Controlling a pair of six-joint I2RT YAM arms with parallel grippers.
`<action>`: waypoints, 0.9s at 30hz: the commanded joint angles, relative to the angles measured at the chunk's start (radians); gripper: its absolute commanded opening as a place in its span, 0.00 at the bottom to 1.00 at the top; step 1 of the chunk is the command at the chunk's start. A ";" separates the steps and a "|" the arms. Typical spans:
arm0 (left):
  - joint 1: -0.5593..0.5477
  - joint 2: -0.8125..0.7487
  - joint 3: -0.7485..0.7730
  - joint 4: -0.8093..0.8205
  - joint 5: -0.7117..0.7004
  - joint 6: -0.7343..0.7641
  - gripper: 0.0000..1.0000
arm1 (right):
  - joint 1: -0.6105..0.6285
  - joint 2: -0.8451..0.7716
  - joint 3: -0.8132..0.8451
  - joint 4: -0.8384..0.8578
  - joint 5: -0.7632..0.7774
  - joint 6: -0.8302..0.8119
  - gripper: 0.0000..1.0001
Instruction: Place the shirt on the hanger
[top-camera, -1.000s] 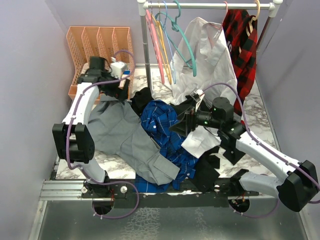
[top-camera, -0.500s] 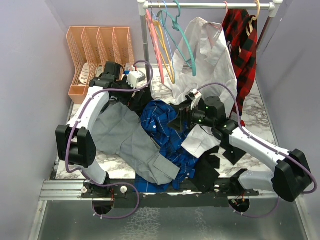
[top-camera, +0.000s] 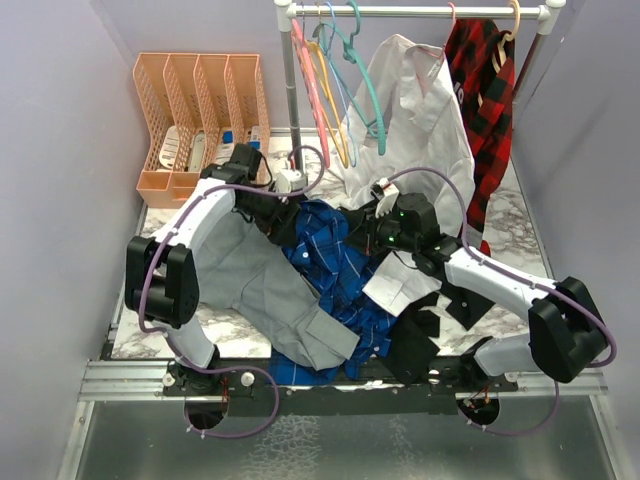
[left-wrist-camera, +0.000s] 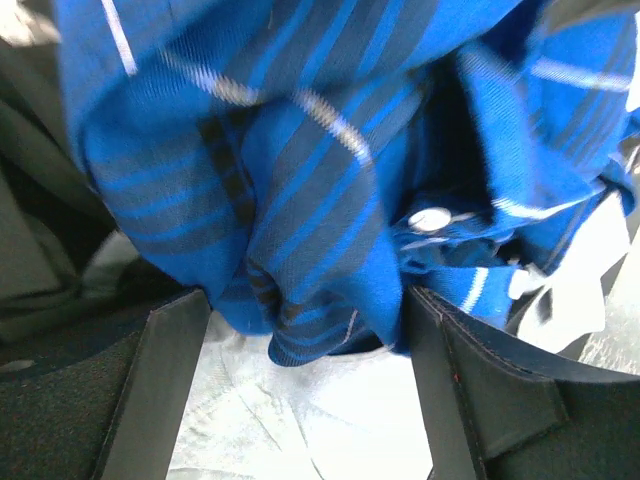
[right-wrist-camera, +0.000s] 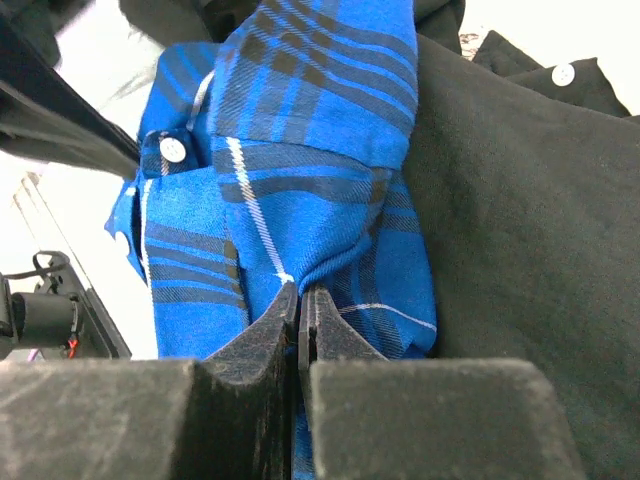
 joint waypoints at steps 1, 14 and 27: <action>0.011 0.022 -0.171 0.026 -0.123 0.059 0.80 | 0.005 -0.029 0.035 0.022 0.012 -0.012 0.01; 0.357 -0.100 -0.447 0.064 -0.294 0.230 0.80 | 0.004 -0.165 0.134 -0.089 0.162 -0.076 0.01; 0.599 -0.068 -0.380 0.016 -0.346 0.350 0.80 | 0.004 -0.163 0.197 -0.136 0.146 -0.108 0.02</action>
